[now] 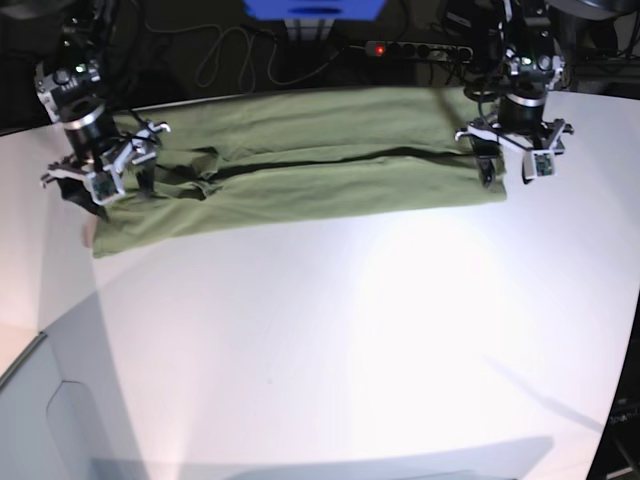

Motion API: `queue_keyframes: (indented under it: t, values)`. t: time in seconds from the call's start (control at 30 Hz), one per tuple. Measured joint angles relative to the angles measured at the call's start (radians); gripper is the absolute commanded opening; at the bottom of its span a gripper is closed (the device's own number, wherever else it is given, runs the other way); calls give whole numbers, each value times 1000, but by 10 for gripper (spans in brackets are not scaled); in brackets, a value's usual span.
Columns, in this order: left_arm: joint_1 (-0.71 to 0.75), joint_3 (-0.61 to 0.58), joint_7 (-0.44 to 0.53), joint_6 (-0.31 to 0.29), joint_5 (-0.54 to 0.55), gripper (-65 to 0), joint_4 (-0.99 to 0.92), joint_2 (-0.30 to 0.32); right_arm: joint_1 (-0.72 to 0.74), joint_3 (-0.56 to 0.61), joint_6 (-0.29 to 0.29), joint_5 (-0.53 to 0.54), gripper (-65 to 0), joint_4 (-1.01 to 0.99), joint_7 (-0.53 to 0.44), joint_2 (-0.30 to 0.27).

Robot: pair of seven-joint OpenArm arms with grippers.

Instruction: Fold the T-shirt properly

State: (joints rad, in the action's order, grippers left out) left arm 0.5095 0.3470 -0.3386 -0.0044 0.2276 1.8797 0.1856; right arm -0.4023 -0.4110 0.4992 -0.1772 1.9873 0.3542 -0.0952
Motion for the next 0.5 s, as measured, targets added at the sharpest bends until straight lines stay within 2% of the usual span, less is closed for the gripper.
queue_keyframes:
  t: [0.07,0.13,0.17,0.3,0.33,0.43,0.5]
  values:
    - [-3,23,1,1,-1,-269,0,-7,47,37,19,10,-261,-10,43,15]
    - [-6,35,-3,1,-1,-269,-3,-11,98,79,22,12,-316,-46,94,13]
    - [-6,37,-2,0,0,-269,-5,-10,123,105,22,5,-365,-74,114,10]
    - [-6,37,-3,0,0,-269,-8,-13,203,149,23,16,-631,-203,134,11]
    - [-6,37,-2,0,0,-269,-8,-12,216,151,23,5,-650,-229,140,11]
    - [-7,37,-3,0,-3,-269,-8,-11,217,154,23,9,-632,-279,140,10]
    - [-7,37,-3,0,-3,-269,-8,-11,198,154,23,5,-643,-288,140,10]
